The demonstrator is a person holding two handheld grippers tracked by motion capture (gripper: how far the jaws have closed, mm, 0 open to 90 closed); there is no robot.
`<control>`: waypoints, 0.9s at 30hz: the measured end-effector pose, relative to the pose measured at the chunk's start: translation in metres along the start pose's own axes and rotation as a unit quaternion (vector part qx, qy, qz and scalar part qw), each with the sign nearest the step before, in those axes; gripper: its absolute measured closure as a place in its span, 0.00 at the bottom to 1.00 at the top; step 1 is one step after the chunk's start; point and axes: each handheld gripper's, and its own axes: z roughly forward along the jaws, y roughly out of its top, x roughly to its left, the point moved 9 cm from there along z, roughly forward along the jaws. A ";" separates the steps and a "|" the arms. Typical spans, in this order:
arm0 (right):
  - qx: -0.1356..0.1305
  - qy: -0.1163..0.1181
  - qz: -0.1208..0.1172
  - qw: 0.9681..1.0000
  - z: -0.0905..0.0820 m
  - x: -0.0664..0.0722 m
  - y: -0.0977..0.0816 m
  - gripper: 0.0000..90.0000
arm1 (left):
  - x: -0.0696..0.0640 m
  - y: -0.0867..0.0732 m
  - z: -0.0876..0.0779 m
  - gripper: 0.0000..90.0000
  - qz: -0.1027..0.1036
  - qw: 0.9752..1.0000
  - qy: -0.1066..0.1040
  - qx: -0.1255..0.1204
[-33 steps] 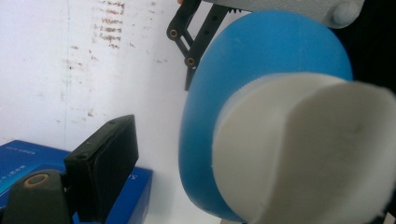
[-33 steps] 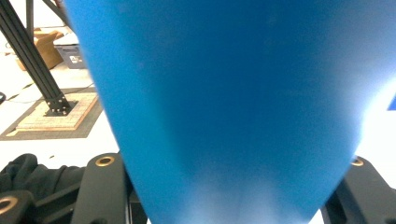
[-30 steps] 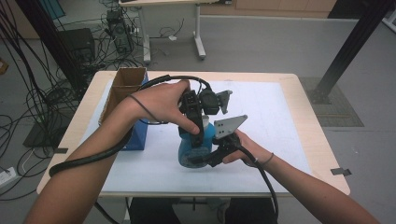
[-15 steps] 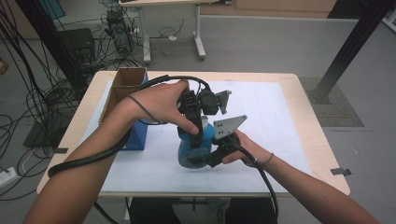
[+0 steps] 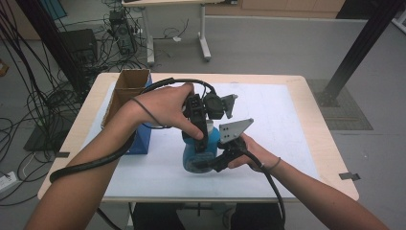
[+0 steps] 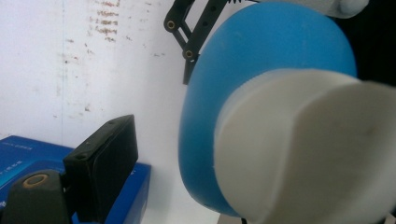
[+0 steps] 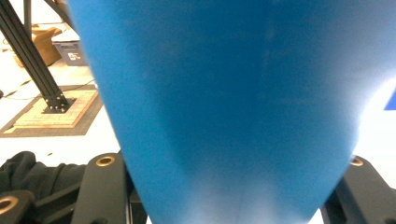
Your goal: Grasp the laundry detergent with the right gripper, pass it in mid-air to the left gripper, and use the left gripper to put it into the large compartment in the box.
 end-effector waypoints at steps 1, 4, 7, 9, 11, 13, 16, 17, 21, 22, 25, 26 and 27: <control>0.000 -0.001 -0.001 1.000 0.000 0.000 0.000 0.45 | 0.000 0.000 0.000 0.13 -0.001 1.000 0.000 0.000; 0.000 0.001 -0.001 1.000 0.000 0.001 0.000 0.45 | 0.000 0.000 0.000 0.13 0.000 1.000 0.001 0.003; 0.001 0.001 -0.003 1.000 0.000 0.001 0.000 0.45 | 0.000 0.000 -0.001 0.13 -0.001 1.000 0.002 0.002; 0.001 0.002 -0.002 1.000 0.000 0.002 0.000 0.45 | 0.000 0.000 -0.001 0.13 0.000 1.000 0.001 0.003; 0.000 0.002 -0.001 1.000 0.001 0.002 0.000 0.45 | 0.000 0.000 -0.001 0.13 0.000 1.000 0.001 0.003; 0.001 0.001 -0.002 1.000 0.000 0.002 0.000 0.45 | 0.000 0.000 -0.001 0.13 -0.002 1.000 0.002 0.002; 0.002 0.002 0.000 1.000 0.000 0.002 0.000 0.45 | 0.000 -0.001 -0.001 0.13 0.000 1.000 0.001 0.004; 0.002 0.002 -0.002 1.000 0.000 0.002 0.000 0.45 | -0.001 0.000 -0.001 0.13 -0.002 1.000 0.002 -0.001; 0.002 0.002 -0.003 1.000 0.001 0.002 0.000 0.45 | -0.001 -0.001 -0.001 0.13 -0.002 1.000 0.002 0.002; 0.002 0.002 -0.003 1.000 0.001 0.002 0.000 0.45 | -0.001 -0.001 -0.001 0.13 -0.002 1.000 0.002 0.003; 0.003 0.002 -0.002 1.000 0.001 0.003 0.000 0.45 | -0.002 -0.001 -0.002 0.13 -0.001 1.000 0.002 0.005; 0.003 0.002 -0.002 1.000 0.001 0.003 0.000 0.45 | -0.002 -0.001 -0.002 0.13 -0.001 1.000 0.002 0.004; 0.003 0.002 -0.003 1.000 0.001 0.003 0.000 0.45 | -0.002 -0.001 -0.003 0.13 -0.001 1.000 0.002 0.004</control>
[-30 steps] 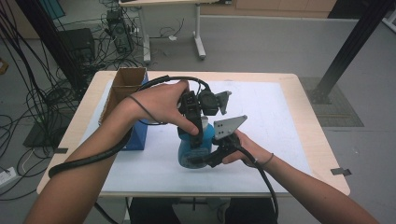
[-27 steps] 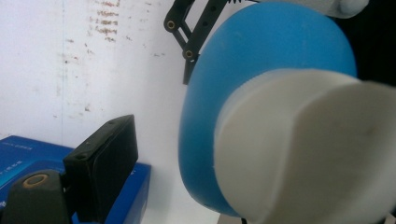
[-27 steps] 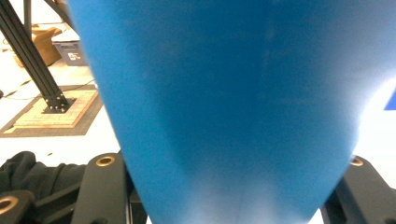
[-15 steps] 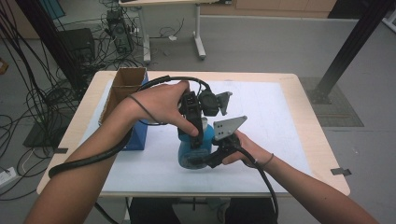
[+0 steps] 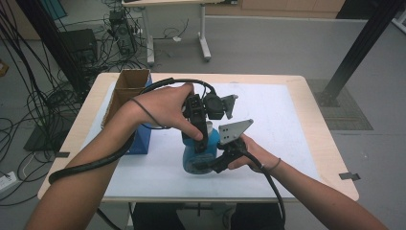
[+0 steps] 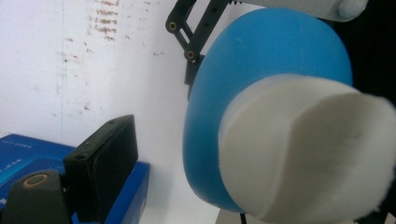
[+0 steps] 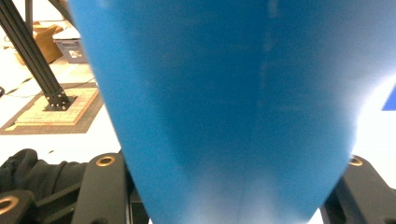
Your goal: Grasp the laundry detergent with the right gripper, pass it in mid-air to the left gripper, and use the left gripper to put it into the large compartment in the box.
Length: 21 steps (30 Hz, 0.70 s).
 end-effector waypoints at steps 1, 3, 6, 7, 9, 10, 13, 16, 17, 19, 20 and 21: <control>0.000 0.000 0.000 1.000 0.000 0.000 0.000 0.45 | 0.000 0.000 0.000 0.13 0.000 1.000 0.000 0.000; 0.000 0.000 0.002 1.000 0.000 0.000 0.000 0.45 | 0.000 0.000 0.000 0.13 0.000 1.000 0.001 -0.001; 0.002 0.000 0.000 1.000 0.000 0.000 0.000 0.45 | 0.000 0.000 0.000 0.13 0.002 1.000 0.001 0.003; 0.002 0.000 0.000 1.000 0.000 0.000 0.000 0.45 | 0.000 0.000 0.000 0.13 0.002 1.000 0.001 0.003; 0.004 0.000 -0.001 1.000 0.000 0.001 0.000 0.45 | -0.001 0.000 0.000 0.13 0.002 1.000 0.001 0.000; 0.005 0.001 -0.001 1.000 0.000 0.001 0.000 0.45 | -0.001 0.000 0.000 0.13 0.002 1.000 0.001 0.000; 0.006 0.002 -0.001 1.000 0.000 0.001 0.000 0.45 | -0.002 0.000 0.001 0.13 0.005 1.000 0.000 0.005; 0.007 0.002 -0.001 1.000 0.000 0.001 0.001 0.45 | -0.003 0.001 0.001 0.13 0.007 1.000 -0.001 0.005; 0.007 0.002 -0.001 1.000 0.000 0.001 0.001 0.45 | -0.004 0.001 0.002 0.13 0.008 1.000 0.000 0.005; 0.007 0.003 0.000 1.000 0.000 0.000 0.002 0.45 | -0.005 0.002 0.003 0.13 0.011 1.000 0.001 0.008; 0.008 0.002 -0.003 1.000 0.000 0.000 0.002 0.45 | -0.006 0.003 0.003 0.13 0.011 1.000 0.001 0.007; 0.006 0.003 0.000 1.000 0.000 0.000 0.003 0.45 | -0.006 0.003 0.004 0.13 0.013 1.000 0.001 0.007</control>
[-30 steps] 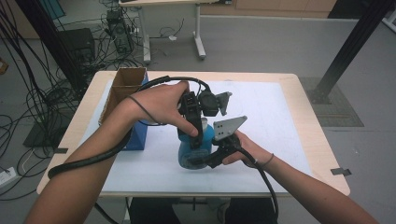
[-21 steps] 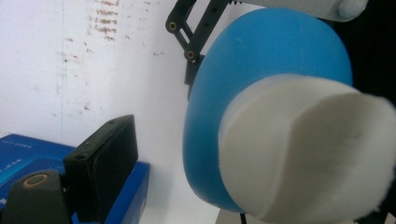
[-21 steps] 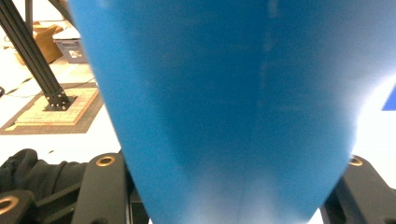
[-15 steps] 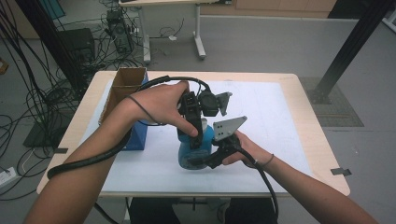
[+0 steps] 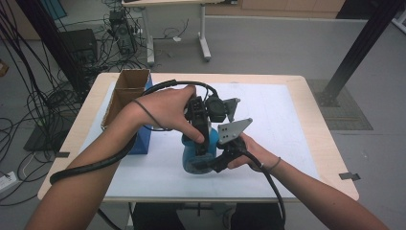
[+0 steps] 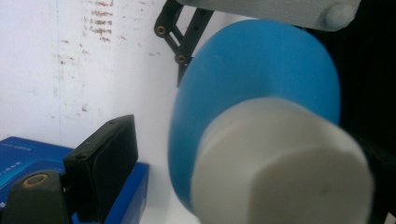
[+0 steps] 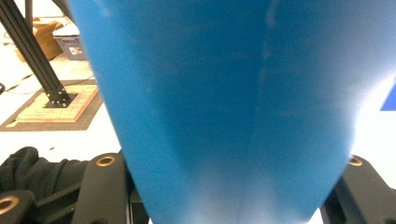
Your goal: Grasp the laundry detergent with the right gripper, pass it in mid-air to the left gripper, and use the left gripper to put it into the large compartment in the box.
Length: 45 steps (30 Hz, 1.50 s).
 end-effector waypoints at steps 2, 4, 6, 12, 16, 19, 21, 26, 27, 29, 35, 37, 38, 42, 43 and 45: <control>0.000 -0.002 -0.002 1.000 0.000 -0.001 0.000 0.45 | 0.000 0.000 0.000 0.13 0.000 1.000 0.000 0.002; 0.000 -0.001 -0.001 1.000 0.000 -0.001 0.000 0.45 | 0.001 0.001 0.001 0.13 -0.001 1.000 0.000 0.000; 0.000 0.001 0.000 1.000 0.000 0.000 0.001 0.45 | 0.000 0.001 0.001 0.13 -0.001 1.000 0.000 0.002; 0.002 0.001 -0.003 1.000 0.001 0.000 0.000 0.45 | 0.000 0.002 0.003 0.13 0.000 1.000 -0.002 0.004; 0.001 0.001 0.000 1.000 0.001 0.000 0.001 0.45 | 0.002 0.004 0.004 0.16 -0.008 1.000 0.000 0.001; 0.002 -0.001 -0.003 1.000 0.001 -0.001 0.000 0.45 | 0.002 0.004 0.003 0.25 -0.009 1.000 -0.005 0.000; 0.001 0.001 0.000 1.000 0.001 -0.001 0.000 0.45 | 0.001 0.004 0.002 0.28 -0.012 1.000 -0.012 -0.002; 0.001 -0.001 0.002 1.000 0.001 -0.003 0.000 0.45 | -0.001 0.005 0.001 0.38 -0.013 1.000 -0.019 -0.003; 0.001 -0.001 0.002 1.000 0.000 -0.003 0.000 0.45 | 0.000 0.004 0.001 0.38 -0.015 1.000 -0.019 -0.001; 0.003 -0.002 -0.002 1.000 0.000 -0.004 0.000 0.45 | -0.001 0.004 0.001 0.39 -0.016 1.000 -0.021 0.002; 0.002 0.002 0.001 1.000 0.001 -0.001 0.000 0.45 | -0.002 0.002 0.001 0.39 -0.022 0.999 -0.025 0.006; 0.002 0.001 -0.001 1.000 0.001 -0.002 0.000 0.45 | -0.003 0.001 0.001 0.39 -0.024 0.999 -0.026 0.007; 0.001 0.002 0.000 1.000 0.001 -0.001 0.001 0.46 | -0.002 0.001 0.001 0.39 -0.022 0.999 -0.025 0.007; 0.000 0.000 0.000 1.000 0.000 -0.002 0.001 0.45 | -0.002 0.001 0.000 0.39 -0.021 1.000 -0.023 0.004; 0.000 0.000 0.001 1.000 0.000 -0.002 0.001 0.45 | -0.002 0.001 0.000 0.39 -0.021 1.000 -0.022 0.004; 0.002 -0.002 -0.005 1.000 0.000 -0.003 0.001 0.45 | -0.002 0.001 0.000 0.39 -0.021 1.000 -0.022 0.005</control>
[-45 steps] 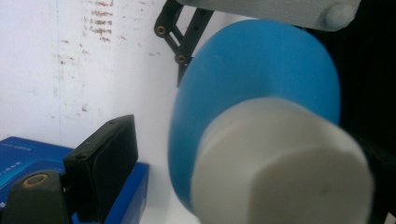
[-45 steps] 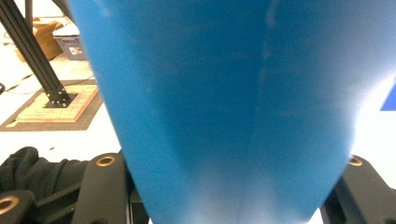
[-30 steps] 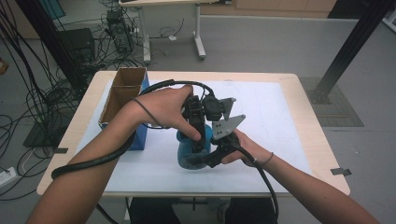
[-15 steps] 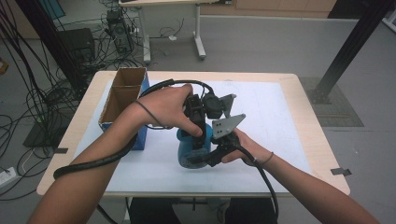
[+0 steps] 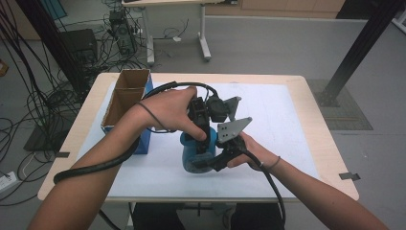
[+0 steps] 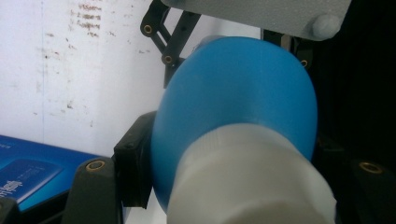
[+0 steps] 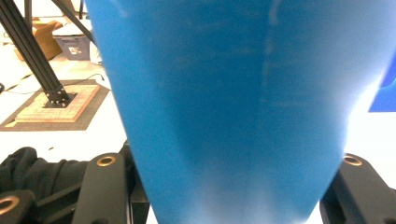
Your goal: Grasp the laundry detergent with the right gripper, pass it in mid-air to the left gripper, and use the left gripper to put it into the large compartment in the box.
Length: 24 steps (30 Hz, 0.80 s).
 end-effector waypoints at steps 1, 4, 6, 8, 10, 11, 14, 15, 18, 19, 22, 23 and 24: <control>-0.001 0.000 0.003 1.000 0.000 0.001 0.000 0.46 | 0.000 0.000 0.000 0.39 0.000 1.000 0.001 -0.001; 0.000 0.000 0.001 1.000 0.000 0.001 0.000 0.45 | -0.001 -0.001 0.000 0.39 -0.001 1.000 0.000 0.001; 0.000 0.001 0.001 1.000 0.000 0.001 0.001 0.46 | -0.001 -0.001 0.000 0.39 0.000 1.000 0.000 0.002; 0.000 0.000 0.000 1.000 0.001 0.001 0.001 0.45 | -0.001 -0.001 0.000 0.39 0.000 1.000 0.000 0.002; 0.000 0.001 0.000 1.000 0.000 0.002 0.001 0.46 | -0.001 -0.001 0.000 0.39 -0.001 1.000 0.001 0.000; 0.000 0.001 0.000 1.000 0.001 0.002 0.001 0.46 | -0.001 -0.001 0.000 0.39 0.000 1.000 0.000 0.002; -0.002 -0.001 -0.001 1.000 0.000 0.002 0.002 0.46 | -0.001 -0.001 0.000 0.39 0.000 1.000 0.003 0.000; -0.002 0.000 0.001 1.000 0.000 0.002 0.002 0.46 | -0.001 0.000 -0.001 0.39 -0.001 1.000 0.003 0.000; -0.002 0.000 0.000 1.000 0.000 0.002 0.001 0.46 | -0.002 0.000 0.000 0.39 0.000 1.000 0.003 0.001; -0.003 0.001 0.001 1.000 0.000 0.002 0.001 0.46 | -0.002 -0.001 0.000 0.39 -0.001 1.000 0.002 0.002; -0.001 0.000 0.000 1.000 0.000 0.003 0.001 0.46 | -0.003 0.000 0.000 0.39 0.000 1.000 0.004 0.001; -0.001 0.000 0.000 1.000 0.000 0.003 0.001 0.46 | -0.003 0.000 0.001 0.39 0.000 1.000 0.005 0.002; 0.000 0.000 -0.002 1.000 0.000 0.003 0.001 0.46 | -0.003 0.000 0.001 0.39 0.001 1.000 0.005 0.003</control>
